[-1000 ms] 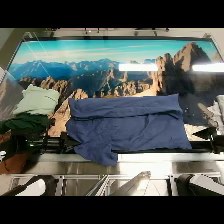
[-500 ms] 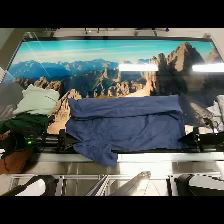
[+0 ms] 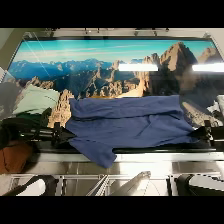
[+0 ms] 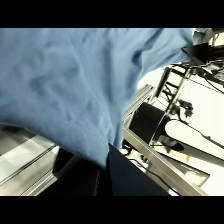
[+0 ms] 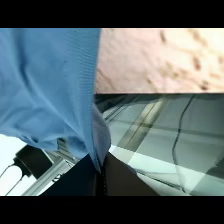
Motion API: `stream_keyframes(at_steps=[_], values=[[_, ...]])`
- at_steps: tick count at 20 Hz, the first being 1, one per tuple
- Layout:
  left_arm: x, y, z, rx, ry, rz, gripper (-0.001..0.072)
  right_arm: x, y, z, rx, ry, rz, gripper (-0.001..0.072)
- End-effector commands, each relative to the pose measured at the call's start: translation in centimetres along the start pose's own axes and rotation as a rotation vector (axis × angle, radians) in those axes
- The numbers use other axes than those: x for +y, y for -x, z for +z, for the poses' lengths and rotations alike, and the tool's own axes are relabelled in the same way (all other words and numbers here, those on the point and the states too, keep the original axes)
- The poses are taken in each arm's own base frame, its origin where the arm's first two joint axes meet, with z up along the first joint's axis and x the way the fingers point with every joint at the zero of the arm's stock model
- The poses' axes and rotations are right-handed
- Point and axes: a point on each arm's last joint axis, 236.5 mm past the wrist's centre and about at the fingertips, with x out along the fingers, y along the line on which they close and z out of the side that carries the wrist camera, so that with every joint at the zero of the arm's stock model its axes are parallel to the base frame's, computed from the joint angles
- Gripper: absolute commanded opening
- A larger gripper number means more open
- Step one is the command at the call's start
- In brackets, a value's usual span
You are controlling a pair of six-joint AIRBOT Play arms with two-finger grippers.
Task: Fold the shirts.
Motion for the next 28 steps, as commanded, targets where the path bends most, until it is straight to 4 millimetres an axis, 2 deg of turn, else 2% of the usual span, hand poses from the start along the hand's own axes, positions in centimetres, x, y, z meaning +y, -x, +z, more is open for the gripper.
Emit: stream_keyframes(at_steps=[1, 4, 5, 7, 9, 11, 13, 15, 17, 19, 21, 22, 24, 25, 26, 28], values=[[0.7, 2.2, 0.2, -0.030, 0.031, 0.069, 0.0023, -1.4, 2.7, 0.1, -0.055, -0.049, -0.013, 0.0019], [1.2, 3.3, 0.3, -0.106, 0.071, 0.054, 0.0023, -1.3, 3.1, -0.2, -0.056, -0.051, 0.011, 0.0020], [1.0, 3.7, 0.5, -0.129, 0.072, 0.047, 0.0023, -0.5, 3.1, -0.1, -0.059, -0.033, 0.048, 0.0020], [-0.3, 4.4, 1.3, -0.160, 0.050, 0.028, 0.0023, 3.0, 3.6, 0.9, -0.106, 0.035, 0.192, 0.0020], [-3.0, 5.4, 2.9, -0.199, -0.007, -0.021, 0.0023, 6.3, 4.8, 2.8, -0.199, 0.092, 0.334, 0.0021], [-5.1, 6.0, 4.3, -0.196, -0.068, 0.003, 0.0023, 9.2, 6.4, 5.4, -0.329, 0.152, 0.451, 0.0021], [-7.0, 6.0, 6.1, -0.169, -0.115, 0.023, 0.0023, 11.3, 7.4, 7.9, -0.450, 0.207, 0.506, 0.0021], [-8.6, 5.7, 8.6, -0.147, -0.151, 0.042, 0.0023, 12.7, 6.9, 10.0, -0.521, 0.249, 0.495, 0.0020], [-9.9, 5.4, 11.8, -0.142, -0.171, 0.056, 0.0023, 12.6, 5.3, 12.3, -0.577, 0.257, 0.406, 0.0021], [-10.4, 5.4, 15.0, -0.140, -0.180, 0.060, 0.0023, 11.6, 4.3, 15.0, -0.653, 0.232, 0.310, 0.0021], [-10.1, 5.5, 18.0, -0.142, -0.175, 0.063, 0.0022, 10.6, 3.3, 16.6, -0.684, 0.217, 0.254, 0.0021], [-9.4, 5.3, 19.2, -0.137, -0.149, 0.072, 0.0022, 10.1, 2.5, 16.9, -0.673, 0.221, 0.241, 0.0021], [-7.0, 4.7, 20.3, -0.098, -0.102, 0.106, 0.0023, 9.2, 0.4, 17.0, -0.623, 0.220, 0.236, 0.0021], [-6.3, 4.3, 20.4, -0.080, -0.087, 0.113, 0.0022, 9.0, -0.2, 17.1, -0.609, 0.222, 0.233, 0.0021], [-5.0, 3.6, 20.4, -0.044, -0.053, 0.107, 0.0022, 8.7, -1.8, 17.0, -0.575, 0.246, 0.225, 0.0021], [-3.1, 2.9, 20.5, -0.013, -0.020, 0.130, 0.0022, 8.6, -3.1, 16.8, -0.545, 0.267, 0.216, 0.0021]])
